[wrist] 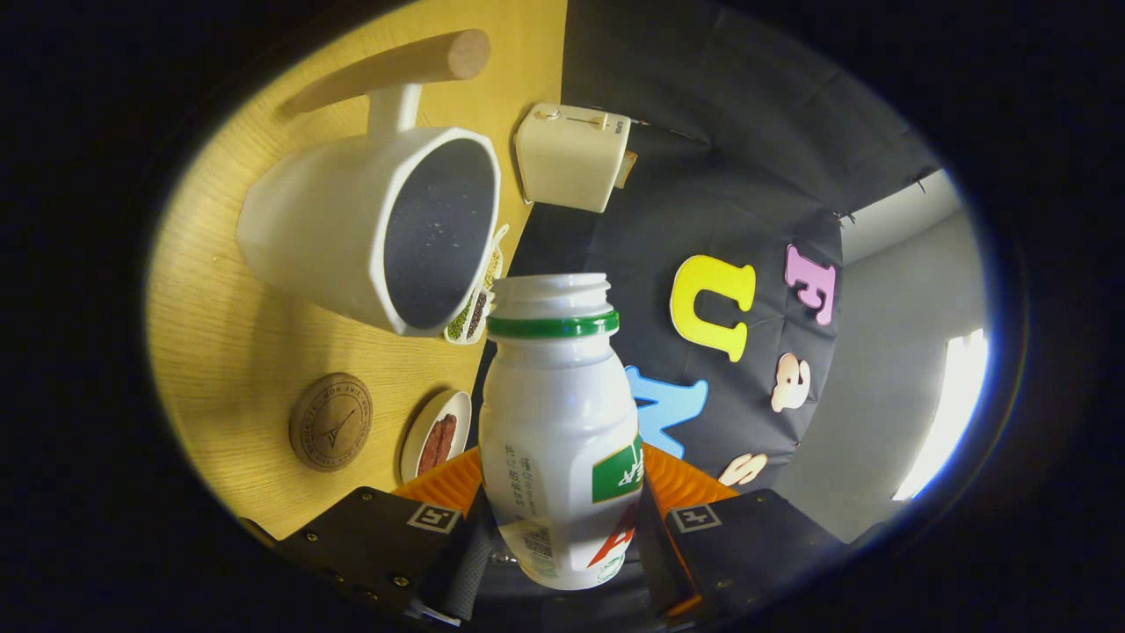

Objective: Take the bottle from table, then pour the juice into the cup, finally place the bottle on the coaster

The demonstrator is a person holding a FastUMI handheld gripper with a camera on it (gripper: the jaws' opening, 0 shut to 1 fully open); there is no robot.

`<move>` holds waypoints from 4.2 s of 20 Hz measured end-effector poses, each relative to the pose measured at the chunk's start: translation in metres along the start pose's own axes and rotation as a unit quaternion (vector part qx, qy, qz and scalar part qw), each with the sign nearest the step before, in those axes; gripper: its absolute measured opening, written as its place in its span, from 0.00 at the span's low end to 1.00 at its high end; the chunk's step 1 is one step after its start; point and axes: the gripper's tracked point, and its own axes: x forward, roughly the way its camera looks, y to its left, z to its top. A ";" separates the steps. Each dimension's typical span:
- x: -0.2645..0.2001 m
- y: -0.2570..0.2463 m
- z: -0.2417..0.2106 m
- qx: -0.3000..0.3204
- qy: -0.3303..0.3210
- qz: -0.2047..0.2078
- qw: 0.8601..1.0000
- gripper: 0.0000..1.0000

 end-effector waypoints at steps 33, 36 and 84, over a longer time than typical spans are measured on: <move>0.003 0.033 -0.045 0.456 0.036 0.116 0.882 0.72; 0.006 0.036 -0.044 0.493 0.035 0.123 0.861 0.72; 0.049 0.076 -0.020 0.760 0.001 0.148 0.633 0.79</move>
